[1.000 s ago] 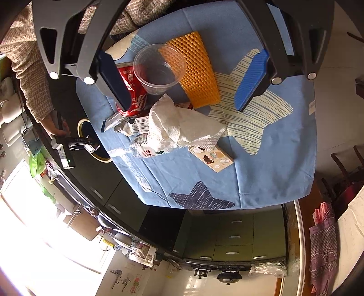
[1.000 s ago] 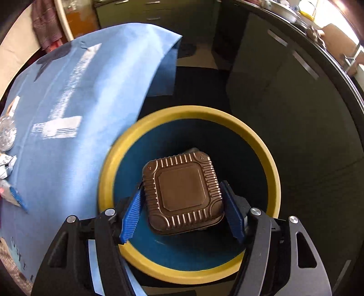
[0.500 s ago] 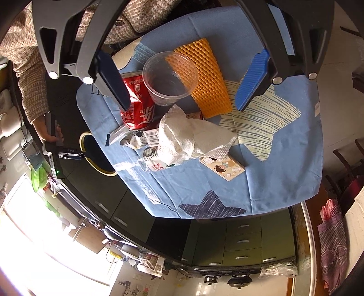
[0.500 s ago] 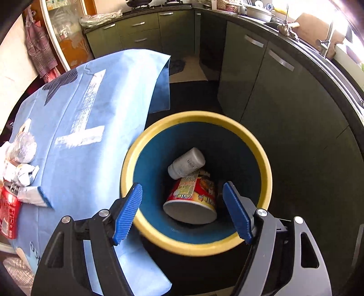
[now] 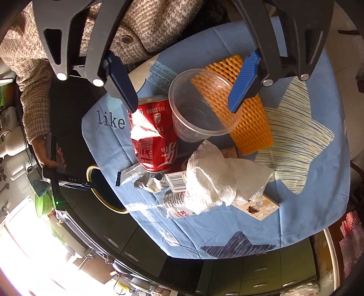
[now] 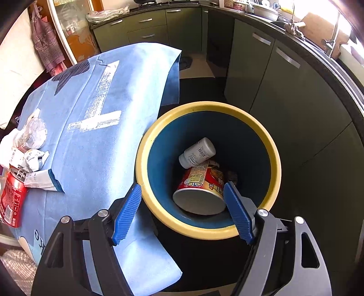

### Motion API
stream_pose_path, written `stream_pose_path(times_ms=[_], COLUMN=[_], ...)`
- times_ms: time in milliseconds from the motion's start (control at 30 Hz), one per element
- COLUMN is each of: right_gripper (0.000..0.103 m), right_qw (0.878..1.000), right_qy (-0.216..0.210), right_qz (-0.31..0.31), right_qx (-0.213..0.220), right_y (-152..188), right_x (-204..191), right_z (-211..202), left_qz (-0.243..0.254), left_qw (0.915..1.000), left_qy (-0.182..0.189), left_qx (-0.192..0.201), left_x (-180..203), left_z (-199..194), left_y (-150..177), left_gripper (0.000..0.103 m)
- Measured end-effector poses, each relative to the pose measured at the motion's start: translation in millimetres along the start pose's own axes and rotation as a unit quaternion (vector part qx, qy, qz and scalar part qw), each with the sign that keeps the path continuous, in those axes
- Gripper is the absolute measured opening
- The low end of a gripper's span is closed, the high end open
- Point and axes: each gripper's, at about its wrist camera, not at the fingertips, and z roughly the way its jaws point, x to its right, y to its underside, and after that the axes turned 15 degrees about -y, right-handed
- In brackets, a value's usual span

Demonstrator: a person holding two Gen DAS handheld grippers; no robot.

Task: Collect trash
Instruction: 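Grasp the clear plastic cup with the left gripper, then release the plastic cup into the bin with the left gripper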

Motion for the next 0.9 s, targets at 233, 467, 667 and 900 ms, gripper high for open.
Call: stream_pose_path(times_ms=[233, 467, 667, 900], right_gripper=[0.074, 0.074, 0.074, 0.074], right_qw=[1.000, 1.000, 1.000, 0.999], right_qy=[-0.004, -0.005, -0.008, -0.001], right_qz=[0.001, 0.005, 0.004, 0.011], right_qx=[0.001, -0.001, 0.001, 0.036], right_y=[5, 9, 11, 25], right_x=[1, 5, 4, 4], right_z=[-1, 1, -1, -29], left_qz=[0.013, 0.026, 0.040, 0.108], left_qw=[0.9996, 0.9994, 0.9991, 0.9928], left_qy=[0.007, 0.008, 0.002, 0.010], left_qx=[-0.024, -0.021, 0.010, 0.051], left_x=[8, 9, 13, 57], left_z=[20, 22, 4, -31], left_y=[1, -2, -6, -42], left_gripper=[0.047, 0.005, 0.004, 0.004])
